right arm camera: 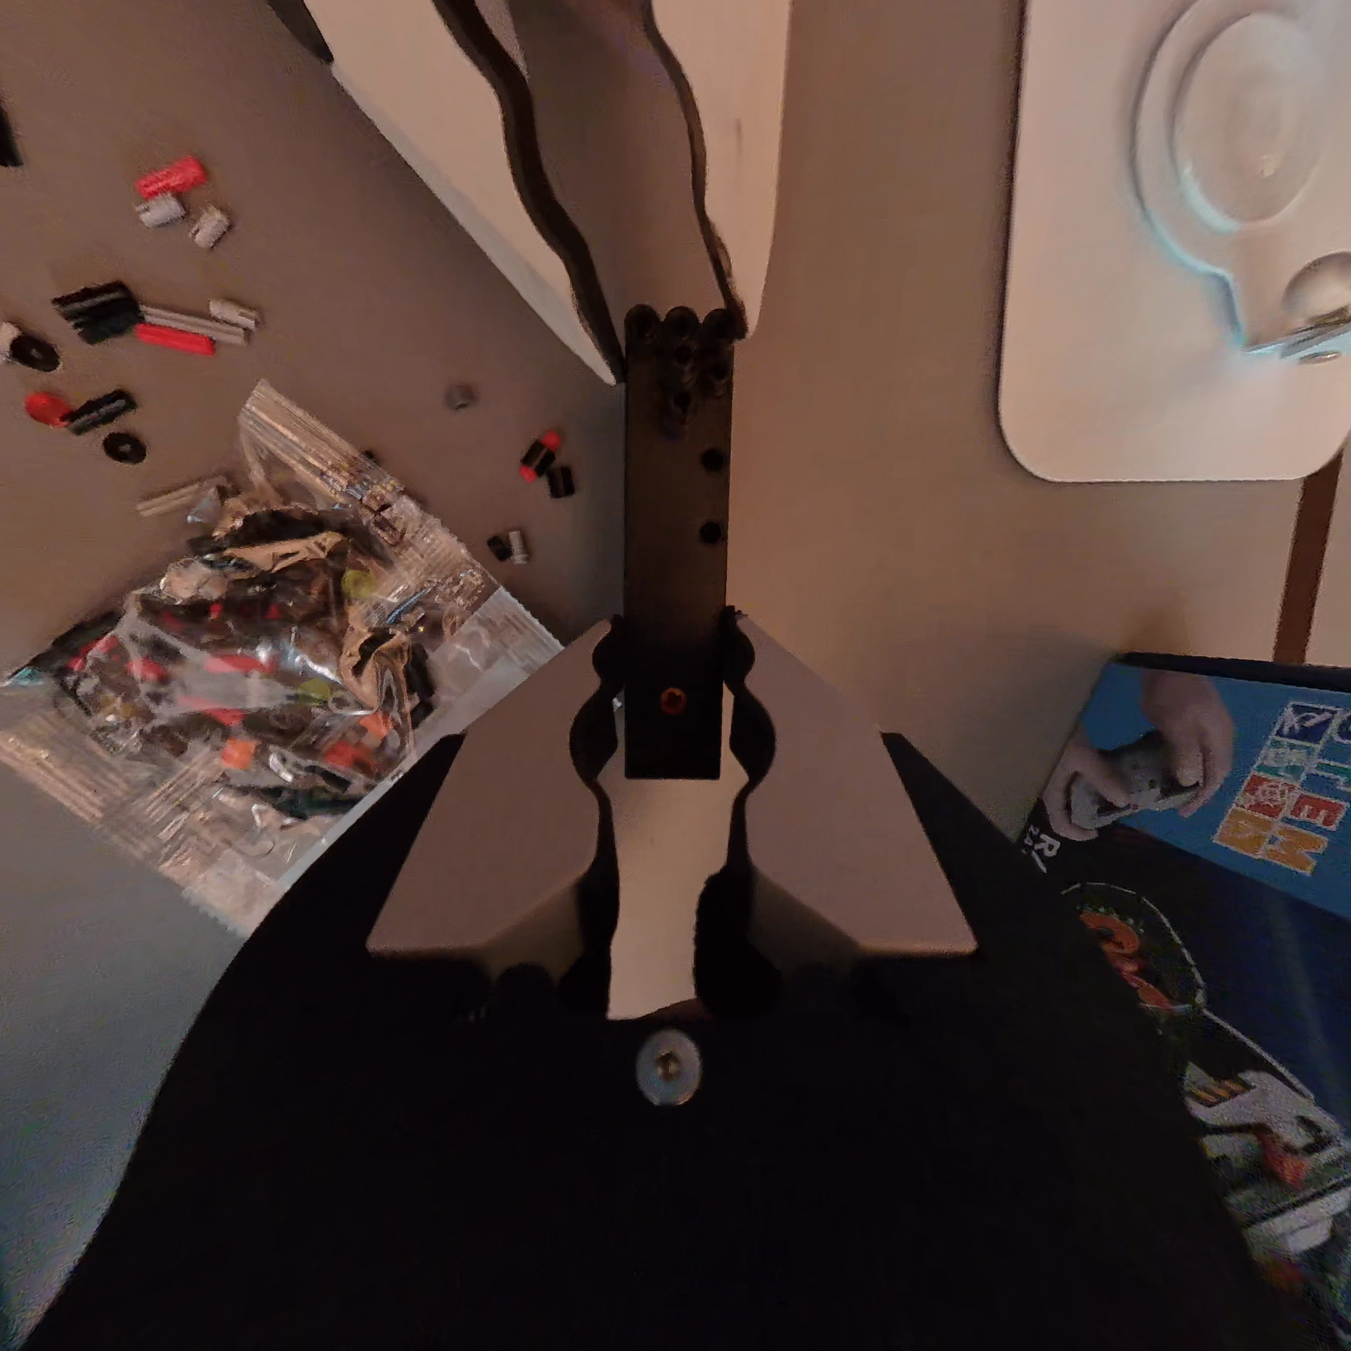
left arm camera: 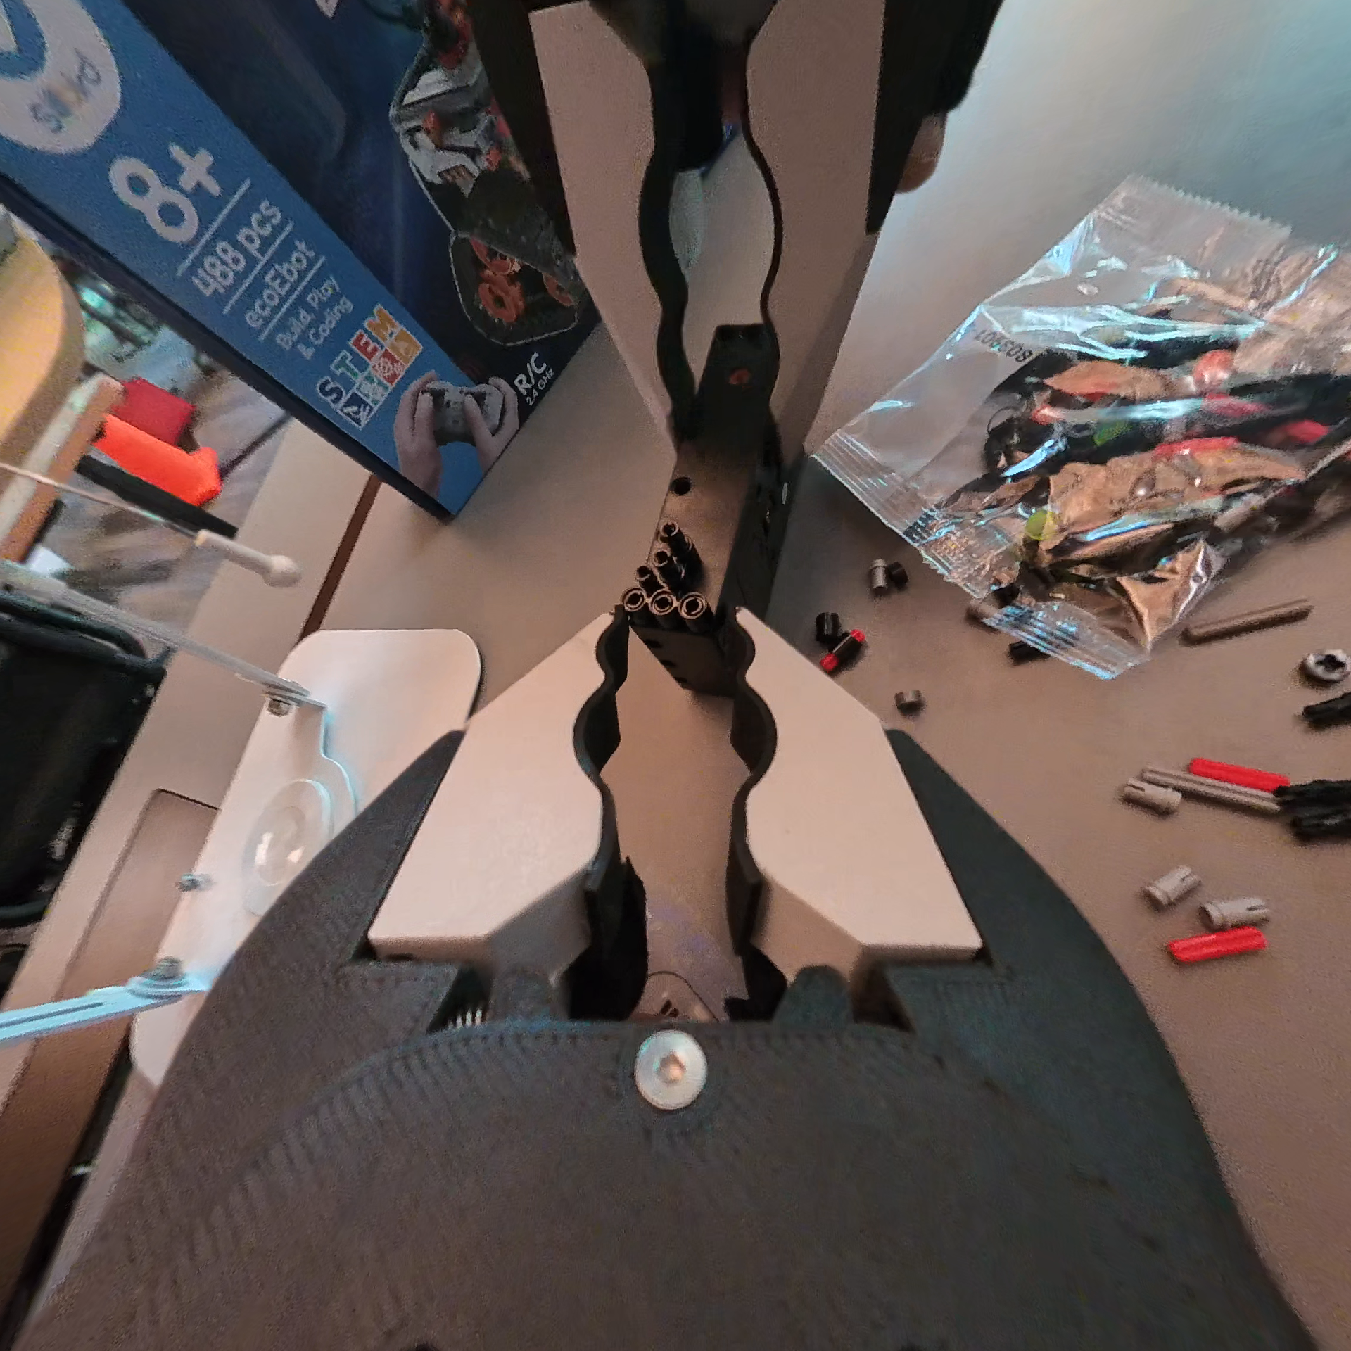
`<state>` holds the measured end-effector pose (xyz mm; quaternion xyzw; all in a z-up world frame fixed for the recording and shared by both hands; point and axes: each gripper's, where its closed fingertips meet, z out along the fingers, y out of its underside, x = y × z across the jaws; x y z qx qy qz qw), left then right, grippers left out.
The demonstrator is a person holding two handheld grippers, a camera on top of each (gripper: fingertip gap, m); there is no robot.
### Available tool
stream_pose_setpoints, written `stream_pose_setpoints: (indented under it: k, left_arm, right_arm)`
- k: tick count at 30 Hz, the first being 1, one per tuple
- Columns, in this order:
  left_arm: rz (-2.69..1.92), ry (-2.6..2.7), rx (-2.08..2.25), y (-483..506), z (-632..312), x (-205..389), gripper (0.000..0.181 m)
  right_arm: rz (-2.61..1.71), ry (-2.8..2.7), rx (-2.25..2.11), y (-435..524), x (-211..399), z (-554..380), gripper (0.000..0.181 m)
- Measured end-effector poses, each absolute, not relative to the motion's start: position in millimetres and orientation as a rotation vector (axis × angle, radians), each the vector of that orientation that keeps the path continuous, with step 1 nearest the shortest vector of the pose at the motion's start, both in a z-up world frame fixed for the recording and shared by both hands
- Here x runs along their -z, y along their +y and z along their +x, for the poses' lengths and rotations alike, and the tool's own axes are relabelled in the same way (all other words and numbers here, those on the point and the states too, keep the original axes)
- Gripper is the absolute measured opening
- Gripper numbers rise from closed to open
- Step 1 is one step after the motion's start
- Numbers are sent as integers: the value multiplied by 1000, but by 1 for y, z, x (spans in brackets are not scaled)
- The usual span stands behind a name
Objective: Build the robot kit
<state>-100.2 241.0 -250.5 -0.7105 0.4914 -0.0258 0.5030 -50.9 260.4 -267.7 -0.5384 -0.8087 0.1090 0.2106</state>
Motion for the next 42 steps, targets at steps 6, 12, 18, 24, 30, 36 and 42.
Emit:
stream_pose_setpoints:
  k: [6,12,18,24,30,36,42]
  left_arm:
    - [-1687,1232,1,236,-101,249,33]
    - [-1706,1236,-29,237,-101,251,38]
    - [-1719,1229,-88,242,-99,256,23]
    - [-1757,1191,-102,247,-101,256,24]
    - [-1769,1156,-49,249,-102,254,23]
    - [-1765,1128,-57,252,-102,249,23]
    - [-1700,1190,-236,253,-92,235,57]
  right_arm:
    - [-1392,-2132,-203,260,267,-49,24]
    - [-1263,-2019,-32,261,268,-51,24]
    - [-1261,-1967,-11,260,268,-51,25]
    - [-1307,-1916,-57,264,267,-52,24]
    - [-1390,-1836,-190,271,263,-49,26]
    - [-1395,-1844,-215,271,261,-45,24]
    - [-1426,-1848,-129,266,253,-44,24]
